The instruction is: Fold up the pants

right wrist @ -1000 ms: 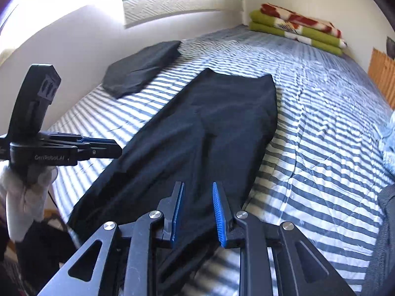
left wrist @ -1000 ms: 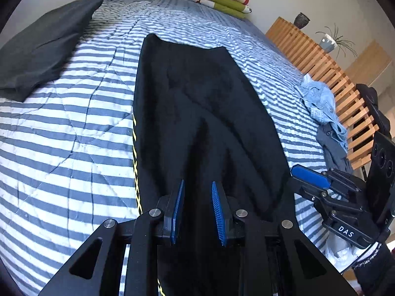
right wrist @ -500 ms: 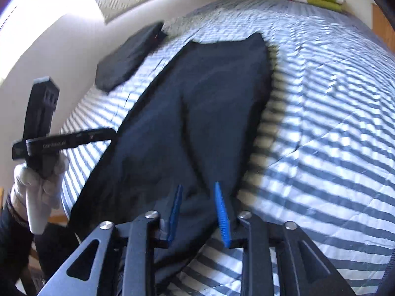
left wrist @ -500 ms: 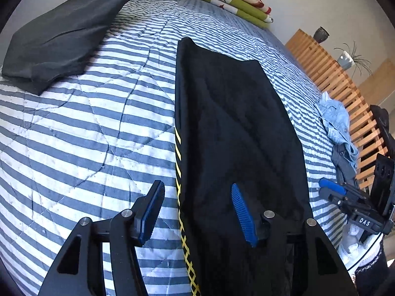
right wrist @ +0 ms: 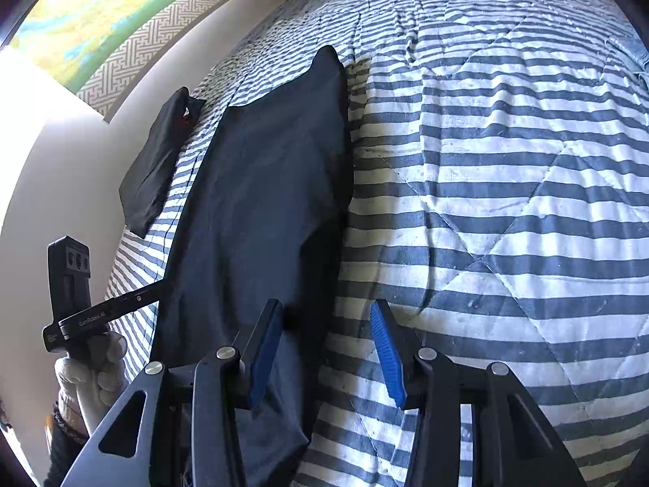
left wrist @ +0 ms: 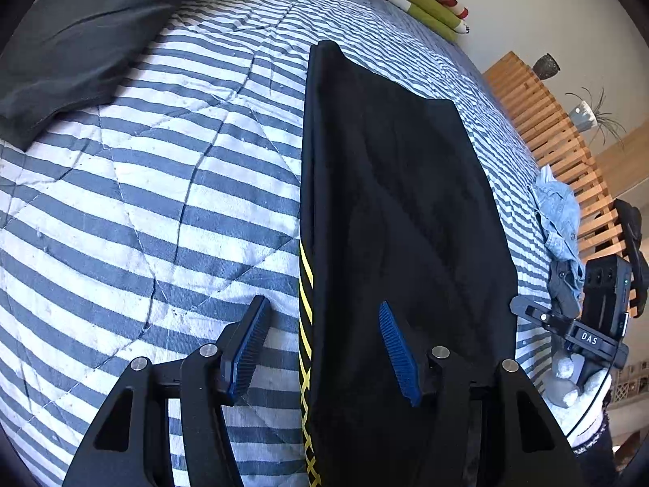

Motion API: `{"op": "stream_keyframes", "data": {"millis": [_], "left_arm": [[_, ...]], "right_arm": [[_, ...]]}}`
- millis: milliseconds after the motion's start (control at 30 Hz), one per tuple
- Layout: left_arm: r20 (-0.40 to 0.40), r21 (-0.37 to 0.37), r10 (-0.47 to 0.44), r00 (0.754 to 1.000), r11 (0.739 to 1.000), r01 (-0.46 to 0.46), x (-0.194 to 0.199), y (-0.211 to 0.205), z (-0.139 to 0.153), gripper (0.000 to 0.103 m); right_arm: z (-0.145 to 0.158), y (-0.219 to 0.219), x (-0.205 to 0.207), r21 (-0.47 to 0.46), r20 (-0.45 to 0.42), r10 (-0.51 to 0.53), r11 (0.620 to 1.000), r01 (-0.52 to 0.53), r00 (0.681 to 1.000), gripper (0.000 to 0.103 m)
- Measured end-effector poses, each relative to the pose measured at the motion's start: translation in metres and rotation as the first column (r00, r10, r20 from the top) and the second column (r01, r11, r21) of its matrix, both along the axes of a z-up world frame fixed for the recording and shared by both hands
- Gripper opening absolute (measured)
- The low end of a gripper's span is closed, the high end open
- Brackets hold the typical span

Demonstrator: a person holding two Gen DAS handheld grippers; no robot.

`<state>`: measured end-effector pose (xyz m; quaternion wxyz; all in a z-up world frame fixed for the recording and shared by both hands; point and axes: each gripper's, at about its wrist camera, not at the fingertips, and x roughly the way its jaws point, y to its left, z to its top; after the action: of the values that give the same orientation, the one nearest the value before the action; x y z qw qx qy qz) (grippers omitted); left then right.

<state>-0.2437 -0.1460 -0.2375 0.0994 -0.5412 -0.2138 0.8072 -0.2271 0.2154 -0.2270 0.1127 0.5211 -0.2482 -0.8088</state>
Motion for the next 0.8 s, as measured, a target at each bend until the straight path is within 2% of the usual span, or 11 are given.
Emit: {"op": "stream_keyframes", "data": {"millis": [33, 100, 167, 333, 400, 467, 633, 800], "left_arm": [[0.000, 0.002, -0.005, 1.000, 1.000, 0.005, -0.003, 0.000, -0.001, 0.055], [-0.002, -0.011, -0.016, 1.000, 1.000, 0.016, -0.009, 0.002, -0.003, 0.043], [0.000, -0.023, -0.026, 1.000, 0.999, 0.026, -0.011, 0.005, -0.004, 0.024], [-0.008, -0.022, -0.047, 0.999, 0.999, 0.047, -0.009, 0.009, -0.007, 0.007], [-0.012, -0.015, -0.050, 0.999, 0.999, 0.050, -0.009, 0.011, -0.007, 0.004], [-0.020, 0.002, -0.044, 0.999, 0.999, 0.045, -0.006, 0.010, -0.005, 0.004], [-0.081, 0.099, -0.009, 0.997, 0.995, 0.017, 0.005, 0.002, 0.019, 0.003], [-0.195, 0.132, 0.006, 0.981, 0.991, 0.021, 0.030, -0.004, 0.077, 0.003]], "right_arm": [[-0.002, 0.000, -0.003, -0.011, 0.001, 0.003, 1.000, -0.003, 1.000, 0.041], [-0.004, -0.001, -0.008, -0.033, 0.002, 0.013, 0.999, -0.013, 1.000, 0.041], [-0.005, -0.006, -0.010, -0.035, 0.001, 0.027, 0.999, -0.027, 1.000, 0.041], [-0.009, -0.016, -0.019, -0.020, -0.005, 0.062, 0.998, -0.062, 0.998, 0.034], [-0.011, -0.016, -0.018, -0.030, -0.003, 0.068, 0.997, -0.068, 0.998, 0.026], [-0.013, -0.016, -0.019, -0.053, 0.007, 0.077, 0.996, -0.076, 0.997, 0.010], [-0.003, -0.011, -0.011, -0.116, -0.043, 0.053, 0.992, -0.058, 0.998, 0.006], [0.034, -0.005, 0.009, -0.159, -0.140, 0.034, 0.986, -0.057, 0.990, 0.006]]}}
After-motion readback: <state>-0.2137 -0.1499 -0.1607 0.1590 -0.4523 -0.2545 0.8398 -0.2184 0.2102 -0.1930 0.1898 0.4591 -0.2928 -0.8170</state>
